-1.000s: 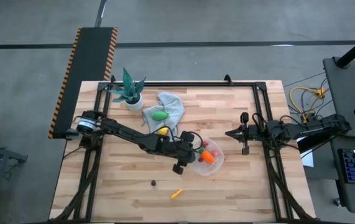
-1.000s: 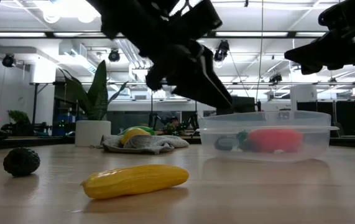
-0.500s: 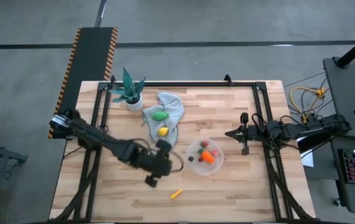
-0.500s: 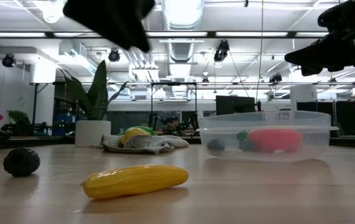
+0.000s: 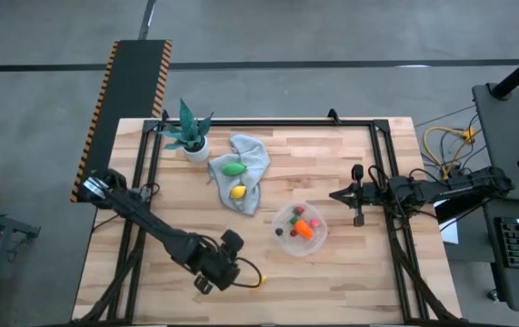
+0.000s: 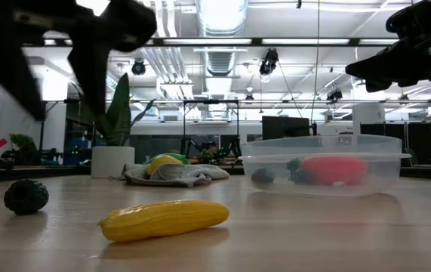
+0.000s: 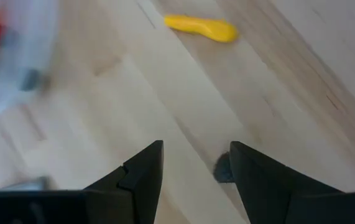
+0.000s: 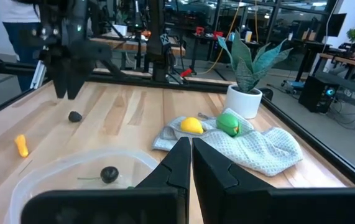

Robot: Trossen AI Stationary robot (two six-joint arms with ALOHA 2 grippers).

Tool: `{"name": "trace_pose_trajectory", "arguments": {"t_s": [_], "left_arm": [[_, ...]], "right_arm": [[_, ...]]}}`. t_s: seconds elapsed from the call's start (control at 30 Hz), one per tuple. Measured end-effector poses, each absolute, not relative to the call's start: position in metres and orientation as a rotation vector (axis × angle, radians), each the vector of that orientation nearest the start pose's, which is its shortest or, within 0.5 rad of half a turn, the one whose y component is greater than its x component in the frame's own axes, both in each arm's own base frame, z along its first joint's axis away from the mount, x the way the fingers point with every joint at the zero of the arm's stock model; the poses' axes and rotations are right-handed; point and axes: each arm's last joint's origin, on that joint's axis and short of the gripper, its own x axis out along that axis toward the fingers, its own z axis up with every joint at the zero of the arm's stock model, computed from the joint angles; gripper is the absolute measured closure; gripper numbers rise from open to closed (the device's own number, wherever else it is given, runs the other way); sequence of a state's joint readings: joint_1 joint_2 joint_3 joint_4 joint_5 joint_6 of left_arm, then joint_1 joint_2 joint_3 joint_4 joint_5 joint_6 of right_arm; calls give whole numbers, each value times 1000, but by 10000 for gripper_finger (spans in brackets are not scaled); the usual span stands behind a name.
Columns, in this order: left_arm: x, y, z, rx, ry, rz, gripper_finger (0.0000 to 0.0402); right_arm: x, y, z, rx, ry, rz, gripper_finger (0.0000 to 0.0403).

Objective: Pick and placing Produce into tupperware
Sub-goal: Put the blackberry into the transparent bin

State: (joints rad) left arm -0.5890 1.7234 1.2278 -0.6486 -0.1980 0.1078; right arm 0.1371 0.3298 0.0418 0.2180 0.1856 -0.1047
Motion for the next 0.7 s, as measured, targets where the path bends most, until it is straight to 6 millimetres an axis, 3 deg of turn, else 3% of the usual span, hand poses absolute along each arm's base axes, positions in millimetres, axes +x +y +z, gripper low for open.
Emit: {"name": "trace_pose_trajectory", "arguments": {"t_s": [0.23, 0.7], "left_arm": [[285, -189, 188, 565, 1214, -465, 230], [290, -192, 159, 606, 1298, -465, 230]], "right_arm": [[118, 11, 170, -116, 72, -44, 394], [118, 11, 170, -116, 73, -44, 394]]}}
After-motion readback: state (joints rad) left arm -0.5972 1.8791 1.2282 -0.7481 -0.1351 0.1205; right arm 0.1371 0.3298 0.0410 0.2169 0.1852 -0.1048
